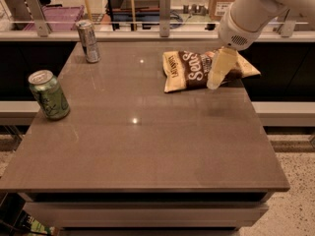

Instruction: Move brown chip bag near green can

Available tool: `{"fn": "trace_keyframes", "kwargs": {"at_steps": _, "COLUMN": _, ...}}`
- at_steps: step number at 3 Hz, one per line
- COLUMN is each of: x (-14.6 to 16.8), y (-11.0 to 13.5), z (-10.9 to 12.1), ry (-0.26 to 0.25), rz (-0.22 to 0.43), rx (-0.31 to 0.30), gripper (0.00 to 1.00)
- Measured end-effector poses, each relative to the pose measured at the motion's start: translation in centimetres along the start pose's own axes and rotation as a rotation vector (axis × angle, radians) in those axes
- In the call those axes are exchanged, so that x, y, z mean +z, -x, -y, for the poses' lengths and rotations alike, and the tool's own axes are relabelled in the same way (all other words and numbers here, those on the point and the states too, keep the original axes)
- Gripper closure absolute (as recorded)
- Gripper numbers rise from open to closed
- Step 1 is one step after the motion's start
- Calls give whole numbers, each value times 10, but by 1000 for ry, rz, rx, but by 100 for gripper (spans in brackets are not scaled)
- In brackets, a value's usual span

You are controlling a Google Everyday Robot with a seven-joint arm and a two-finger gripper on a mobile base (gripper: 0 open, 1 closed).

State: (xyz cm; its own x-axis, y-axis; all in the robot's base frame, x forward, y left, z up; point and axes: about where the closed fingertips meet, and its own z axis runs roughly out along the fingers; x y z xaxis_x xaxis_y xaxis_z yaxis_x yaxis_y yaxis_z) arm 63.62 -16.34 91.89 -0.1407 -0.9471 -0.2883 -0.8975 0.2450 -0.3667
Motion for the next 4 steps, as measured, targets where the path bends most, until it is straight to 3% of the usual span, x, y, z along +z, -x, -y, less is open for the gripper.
{"fn": "trace_keyframes", "kwargs": {"at_steps": 2, "x": 55, "y": 13, "z": 15, "ry": 46, "rz": 52, "rx": -29, "gripper": 0}}
{"fn": "trace_keyframes", "kwargs": {"at_steps": 4, "x": 88, "y": -4, "z": 21, "ry": 57, "rz": 3, "rx": -30, "gripper": 0}}
